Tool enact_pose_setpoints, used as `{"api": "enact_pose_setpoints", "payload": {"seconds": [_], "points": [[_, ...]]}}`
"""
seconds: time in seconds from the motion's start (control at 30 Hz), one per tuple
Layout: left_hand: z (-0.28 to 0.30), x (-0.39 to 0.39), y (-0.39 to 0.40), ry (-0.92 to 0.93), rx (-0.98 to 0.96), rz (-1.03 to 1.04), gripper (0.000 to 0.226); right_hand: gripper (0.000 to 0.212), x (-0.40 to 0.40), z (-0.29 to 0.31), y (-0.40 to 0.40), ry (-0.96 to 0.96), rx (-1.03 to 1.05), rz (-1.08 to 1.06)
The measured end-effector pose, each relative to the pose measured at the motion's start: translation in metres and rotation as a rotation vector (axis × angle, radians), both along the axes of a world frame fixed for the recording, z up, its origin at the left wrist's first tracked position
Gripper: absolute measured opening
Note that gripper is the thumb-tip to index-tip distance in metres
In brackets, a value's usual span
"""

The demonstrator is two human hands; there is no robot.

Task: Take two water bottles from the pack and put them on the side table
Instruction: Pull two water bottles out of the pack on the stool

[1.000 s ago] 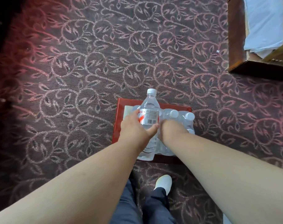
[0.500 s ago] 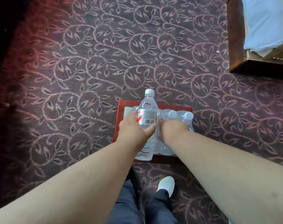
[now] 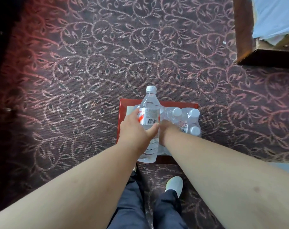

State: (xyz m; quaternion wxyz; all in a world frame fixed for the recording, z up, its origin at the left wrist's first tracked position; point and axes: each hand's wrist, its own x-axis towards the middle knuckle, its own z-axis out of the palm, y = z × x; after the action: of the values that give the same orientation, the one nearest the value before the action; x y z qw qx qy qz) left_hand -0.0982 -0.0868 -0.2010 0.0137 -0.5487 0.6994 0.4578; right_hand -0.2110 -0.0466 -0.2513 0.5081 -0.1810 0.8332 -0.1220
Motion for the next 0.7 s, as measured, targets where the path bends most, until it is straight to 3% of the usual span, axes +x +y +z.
{"api": "enact_pose_setpoints", "payload": {"seconds": [0.03, 0.07, 0.2, 0.27, 0.43, 0.53, 0.7], "points": [[0.000, 0.000, 0.000, 0.005, 0.003, -0.003, 0.087, 0.044, -0.002, 0.002, 0.002, 0.053, 0.020, 0.185], [0.000, 0.000, 0.000, 0.015, 0.010, -0.006, 0.088, 0.042, -0.006, 0.001, 0.004, 0.050, 0.085, 0.238], [0.000, 0.000, 0.001, 0.049, 0.031, -0.010, 0.083, 0.004, -0.012, 0.008, 0.014, 0.113, 0.148, 0.228], [0.000, -0.001, 0.001, 0.044, 0.030, -0.001, 0.083, 0.023, -0.010, 0.018, 0.021, 0.239, 0.121, 0.329], [0.003, 0.000, 0.000, 0.063, 0.062, 0.027, 0.091, 0.020, -0.009, 0.044, 0.046, 0.347, -0.023, 0.197], [0.006, -0.002, -0.001, 0.042, 0.043, 0.029, 0.086, 0.035, -0.015, 0.067, 0.064, 0.336, -0.149, 0.145], [0.010, -0.002, 0.000, 0.065, 0.034, 0.033, 0.072, 0.013, -0.024, 0.112, 0.099, 0.352, -0.498, -0.097]]}}
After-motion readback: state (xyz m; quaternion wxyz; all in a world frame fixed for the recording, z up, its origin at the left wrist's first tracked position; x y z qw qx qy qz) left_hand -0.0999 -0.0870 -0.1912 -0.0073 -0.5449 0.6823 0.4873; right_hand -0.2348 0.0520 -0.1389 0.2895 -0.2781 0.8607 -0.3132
